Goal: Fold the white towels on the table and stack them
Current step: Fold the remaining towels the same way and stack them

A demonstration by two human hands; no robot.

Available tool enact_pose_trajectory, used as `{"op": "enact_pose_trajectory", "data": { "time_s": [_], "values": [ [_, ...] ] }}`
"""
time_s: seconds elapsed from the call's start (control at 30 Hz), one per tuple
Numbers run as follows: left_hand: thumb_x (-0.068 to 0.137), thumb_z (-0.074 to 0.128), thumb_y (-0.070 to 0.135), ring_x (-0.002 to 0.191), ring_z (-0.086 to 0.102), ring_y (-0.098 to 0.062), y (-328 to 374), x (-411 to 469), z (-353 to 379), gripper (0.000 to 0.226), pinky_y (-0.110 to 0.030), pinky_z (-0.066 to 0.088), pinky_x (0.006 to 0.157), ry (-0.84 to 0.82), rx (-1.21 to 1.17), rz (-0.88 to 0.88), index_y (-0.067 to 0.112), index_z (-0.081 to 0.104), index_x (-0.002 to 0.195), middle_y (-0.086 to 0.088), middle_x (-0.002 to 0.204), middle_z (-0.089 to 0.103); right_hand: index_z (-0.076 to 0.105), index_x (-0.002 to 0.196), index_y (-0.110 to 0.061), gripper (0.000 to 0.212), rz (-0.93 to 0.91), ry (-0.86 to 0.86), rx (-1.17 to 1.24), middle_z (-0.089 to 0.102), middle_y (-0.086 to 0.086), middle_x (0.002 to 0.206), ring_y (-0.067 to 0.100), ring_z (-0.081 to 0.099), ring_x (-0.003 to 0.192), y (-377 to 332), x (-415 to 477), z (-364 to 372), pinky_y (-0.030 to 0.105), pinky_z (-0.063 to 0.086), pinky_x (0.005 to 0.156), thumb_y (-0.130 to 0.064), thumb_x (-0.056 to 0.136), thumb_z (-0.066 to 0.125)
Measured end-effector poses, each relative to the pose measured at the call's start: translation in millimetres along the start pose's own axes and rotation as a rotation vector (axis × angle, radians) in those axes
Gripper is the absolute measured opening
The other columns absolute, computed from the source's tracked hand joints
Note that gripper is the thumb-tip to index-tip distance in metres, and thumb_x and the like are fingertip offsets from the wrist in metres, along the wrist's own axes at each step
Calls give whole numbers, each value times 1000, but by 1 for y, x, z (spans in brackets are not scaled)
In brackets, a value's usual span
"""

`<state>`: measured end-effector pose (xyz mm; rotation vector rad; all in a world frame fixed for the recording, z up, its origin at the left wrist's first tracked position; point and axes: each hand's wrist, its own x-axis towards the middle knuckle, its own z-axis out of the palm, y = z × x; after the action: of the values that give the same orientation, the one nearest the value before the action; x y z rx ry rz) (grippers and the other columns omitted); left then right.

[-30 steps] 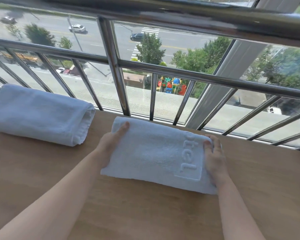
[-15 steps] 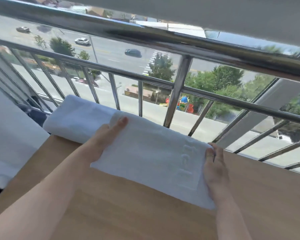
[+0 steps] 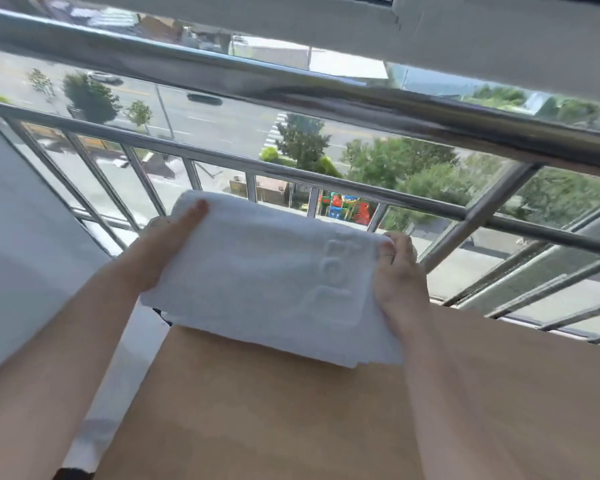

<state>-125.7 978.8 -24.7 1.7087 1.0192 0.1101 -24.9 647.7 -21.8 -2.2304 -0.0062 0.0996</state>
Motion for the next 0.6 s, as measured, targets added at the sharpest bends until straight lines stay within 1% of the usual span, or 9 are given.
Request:
{"op": "enact_pose_trajectory", "data": {
  "time_s": [0.07, 0.1, 0.17, 0.2, 0.27, 0.37, 0.5, 0.6],
  "values": [
    [56, 56, 95, 83, 66, -23, -8, 20, -7, 93, -34, 49, 68, -3, 52, 2, 14, 65, 102, -1, 94, 69, 45, 136, -29, 33, 16, -28, -19, 47, 6, 143, 30, 39, 127, -5, 8, 24, 34, 26, 89, -36, 107, 30],
    [64, 54, 92, 86, 65, -23, -16, 29, -5, 87, -36, 48, 70, -8, 107, 21, 16, 64, 105, -3, 99, 68, 44, 137, -29, 34, 44, -53, -34, 46, 7, 143, 30, 38, 127, -4, 9, 36, 35, 27, 90, -37, 107, 29],
    [79, 49, 83, 99, 63, -27, -35, 43, 5, 76, -43, 49, 84, -61, 213, 120, 18, 64, 114, -8, 113, 67, 42, 139, -30, 36, 107, -106, -68, 45, 11, 142, 30, 38, 126, 7, 7, 57, 38, 29, 94, -38, 107, 28],
    [82, 48, 80, 104, 63, -28, -43, 47, 10, 70, -45, 49, 89, -87, 233, 178, 22, 65, 117, -7, 115, 68, 42, 139, -30, 36, 125, -110, -86, 45, 11, 140, 29, 37, 124, 14, 6, 65, 39, 30, 93, -38, 107, 27],
    [82, 52, 79, 110, 64, -26, -51, 57, 16, 65, -46, 49, 95, -90, 221, 224, 29, 64, 121, -3, 117, 68, 42, 137, -30, 36, 130, -83, -116, 45, 10, 138, 28, 38, 123, 24, 7, 73, 40, 31, 92, -39, 106, 27],
    [76, 53, 86, 117, 61, -28, -53, 71, 18, 76, -52, 47, 102, -70, 258, 167, 34, 57, 131, -2, 126, 66, 43, 136, -32, 35, 130, -67, -154, 46, 8, 138, 29, 39, 124, 29, 12, 76, 40, 30, 90, -41, 106, 28],
    [77, 45, 89, 114, 61, -31, -54, 72, 19, 75, -52, 47, 99, -23, 360, 173, 37, 55, 131, -1, 125, 66, 42, 136, -34, 35, 116, -58, -173, 47, 5, 138, 28, 38, 126, 30, 10, 75, 40, 29, 91, -43, 106, 27],
    [77, 48, 87, 118, 58, -33, -57, 69, 21, 78, -49, 46, 98, 25, 349, 156, 35, 50, 136, -4, 131, 63, 40, 137, -35, 36, 121, -52, -167, 45, 3, 141, 28, 36, 128, 27, 8, 75, 43, 32, 95, -44, 105, 26]
  ]
}}
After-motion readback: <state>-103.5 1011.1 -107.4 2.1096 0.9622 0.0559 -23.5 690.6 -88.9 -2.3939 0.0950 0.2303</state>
